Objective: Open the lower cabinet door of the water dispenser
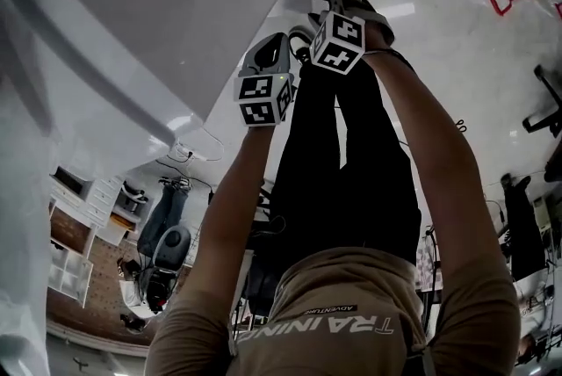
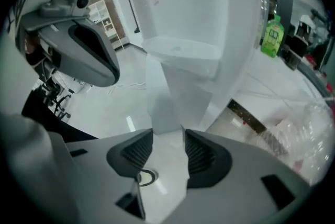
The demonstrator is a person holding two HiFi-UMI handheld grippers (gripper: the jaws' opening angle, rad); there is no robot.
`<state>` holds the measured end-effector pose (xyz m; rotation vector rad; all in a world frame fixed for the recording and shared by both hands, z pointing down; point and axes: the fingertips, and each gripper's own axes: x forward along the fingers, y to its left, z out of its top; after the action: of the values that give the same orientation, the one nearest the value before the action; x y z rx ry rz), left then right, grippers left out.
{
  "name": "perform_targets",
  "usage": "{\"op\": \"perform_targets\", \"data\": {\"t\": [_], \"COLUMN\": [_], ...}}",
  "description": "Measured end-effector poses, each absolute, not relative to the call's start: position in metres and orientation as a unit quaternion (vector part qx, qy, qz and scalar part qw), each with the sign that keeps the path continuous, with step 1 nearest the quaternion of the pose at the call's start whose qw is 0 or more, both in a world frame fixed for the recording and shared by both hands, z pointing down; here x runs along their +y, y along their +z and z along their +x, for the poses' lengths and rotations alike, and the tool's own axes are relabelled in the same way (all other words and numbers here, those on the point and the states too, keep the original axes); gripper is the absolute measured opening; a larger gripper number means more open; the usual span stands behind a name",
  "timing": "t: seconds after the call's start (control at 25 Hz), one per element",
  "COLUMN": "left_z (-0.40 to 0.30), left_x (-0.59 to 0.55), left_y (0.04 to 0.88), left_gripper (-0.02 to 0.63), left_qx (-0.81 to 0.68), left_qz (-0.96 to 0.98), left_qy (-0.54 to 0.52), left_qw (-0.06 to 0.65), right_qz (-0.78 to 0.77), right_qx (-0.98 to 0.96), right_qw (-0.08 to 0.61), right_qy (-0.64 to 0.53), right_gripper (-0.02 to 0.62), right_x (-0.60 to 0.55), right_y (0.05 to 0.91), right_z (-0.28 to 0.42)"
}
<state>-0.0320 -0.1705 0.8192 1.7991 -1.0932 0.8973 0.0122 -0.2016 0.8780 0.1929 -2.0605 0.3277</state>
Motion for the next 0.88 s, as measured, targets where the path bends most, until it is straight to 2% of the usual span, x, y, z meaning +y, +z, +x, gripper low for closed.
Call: {"op": "perform_targets", "data": {"t": [0.08, 0.24, 0.88], "left_z": [-0.036, -0.041, -0.071], "left_x": [-0.163, -0.149, -0.092], "left_y": [0.820, 0.820, 0.807], "left_gripper": [0.000, 0.000, 0.000], "left_qx": [-0.438, -0.451, -0.486], "left_qz": [0.711, 0.697, 0.679], "left_qy": [0.359, 0.358, 0.325], "left_qw": [0.417, 0.428, 0.445], "right_qz": [0.068, 0.028, 0.070], "right_qx": [-0.856, -0.855, -0.823], "right_qw": [0.505, 0.513, 0.522], "right_qy": [0.090, 0.063, 0.214], "right_gripper": [0.186, 0.189, 0.179], "right_x": [-0.205, -0.208, -0.116], "right_y": [0.874, 0.881, 0.883], "right_z": [0.005, -0.005, -0.034]}}
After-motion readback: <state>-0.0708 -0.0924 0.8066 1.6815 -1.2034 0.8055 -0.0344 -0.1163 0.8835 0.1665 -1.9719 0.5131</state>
